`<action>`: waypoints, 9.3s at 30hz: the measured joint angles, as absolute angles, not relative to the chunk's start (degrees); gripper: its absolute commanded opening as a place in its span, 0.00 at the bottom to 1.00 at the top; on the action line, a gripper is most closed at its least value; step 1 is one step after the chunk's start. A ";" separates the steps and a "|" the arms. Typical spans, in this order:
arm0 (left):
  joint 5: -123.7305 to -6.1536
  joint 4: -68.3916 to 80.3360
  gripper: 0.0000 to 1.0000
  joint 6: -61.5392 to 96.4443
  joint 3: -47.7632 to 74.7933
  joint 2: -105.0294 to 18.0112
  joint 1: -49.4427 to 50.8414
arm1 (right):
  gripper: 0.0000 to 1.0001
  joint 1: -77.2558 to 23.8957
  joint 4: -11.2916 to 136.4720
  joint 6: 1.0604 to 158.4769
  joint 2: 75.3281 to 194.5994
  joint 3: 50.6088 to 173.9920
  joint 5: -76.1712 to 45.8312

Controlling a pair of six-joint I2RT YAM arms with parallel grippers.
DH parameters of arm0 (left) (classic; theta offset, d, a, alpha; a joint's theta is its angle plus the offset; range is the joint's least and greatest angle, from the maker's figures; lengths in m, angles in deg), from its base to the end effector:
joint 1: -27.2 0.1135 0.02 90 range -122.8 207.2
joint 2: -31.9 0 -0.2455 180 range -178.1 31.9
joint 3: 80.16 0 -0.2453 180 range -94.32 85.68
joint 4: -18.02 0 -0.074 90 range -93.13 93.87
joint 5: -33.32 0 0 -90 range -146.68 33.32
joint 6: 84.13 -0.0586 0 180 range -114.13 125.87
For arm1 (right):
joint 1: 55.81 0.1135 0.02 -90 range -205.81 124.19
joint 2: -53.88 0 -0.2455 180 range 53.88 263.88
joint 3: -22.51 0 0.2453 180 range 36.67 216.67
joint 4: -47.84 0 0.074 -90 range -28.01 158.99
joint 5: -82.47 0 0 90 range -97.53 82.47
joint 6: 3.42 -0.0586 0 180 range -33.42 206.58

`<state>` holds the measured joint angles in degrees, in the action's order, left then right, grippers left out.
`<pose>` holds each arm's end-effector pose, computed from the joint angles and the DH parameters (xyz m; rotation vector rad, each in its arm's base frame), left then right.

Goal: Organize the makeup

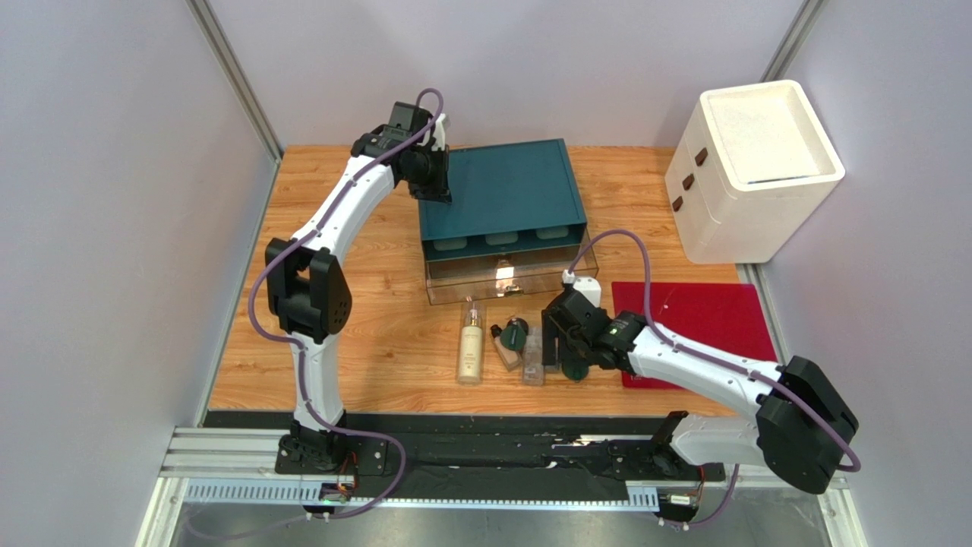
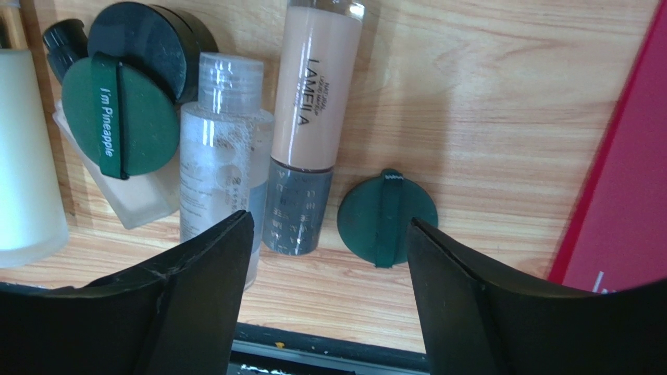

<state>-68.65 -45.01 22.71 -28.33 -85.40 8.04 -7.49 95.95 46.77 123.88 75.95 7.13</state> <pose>0.4249 -0.1605 0.2742 0.1420 2.5250 -0.5197 0.1621 0.1597 0.1562 -0.1200 2.6429 0.1689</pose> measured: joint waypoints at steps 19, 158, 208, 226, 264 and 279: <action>-68.82 -43.64 0.00 22.01 -26.87 -84.63 8.04 | 0.19 -7.51 89.74 44.61 132.34 75.98 7.85; -71.64 -45.76 0.00 19.37 -26.37 -84.06 8.22 | 0.49 -0.89 90.24 51.05 136.05 81.37 -1.57; -74.44 -50.41 0.00 18.56 -31.02 -86.78 8.28 | 0.07 -11.71 98.92 90.00 136.51 114.60 12.68; -74.96 -53.89 0.00 18.60 -35.06 -89.05 8.28 | 0.69 -12.24 98.40 92.50 146.35 118.16 -0.72; -71.18 -59.46 0.47 21.71 -26.08 -67.61 7.91 | 0.00 -31.29 103.88 73.50 171.11 148.45 -20.65; -69.48 -48.53 0.66 35.65 26.77 -34.54 -11.74 | 0.00 -34.42 102.57 73.31 170.72 145.61 -30.66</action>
<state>-69.48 -48.53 35.65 26.77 -34.54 -11.74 -34.42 102.57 73.31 170.72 145.61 -30.66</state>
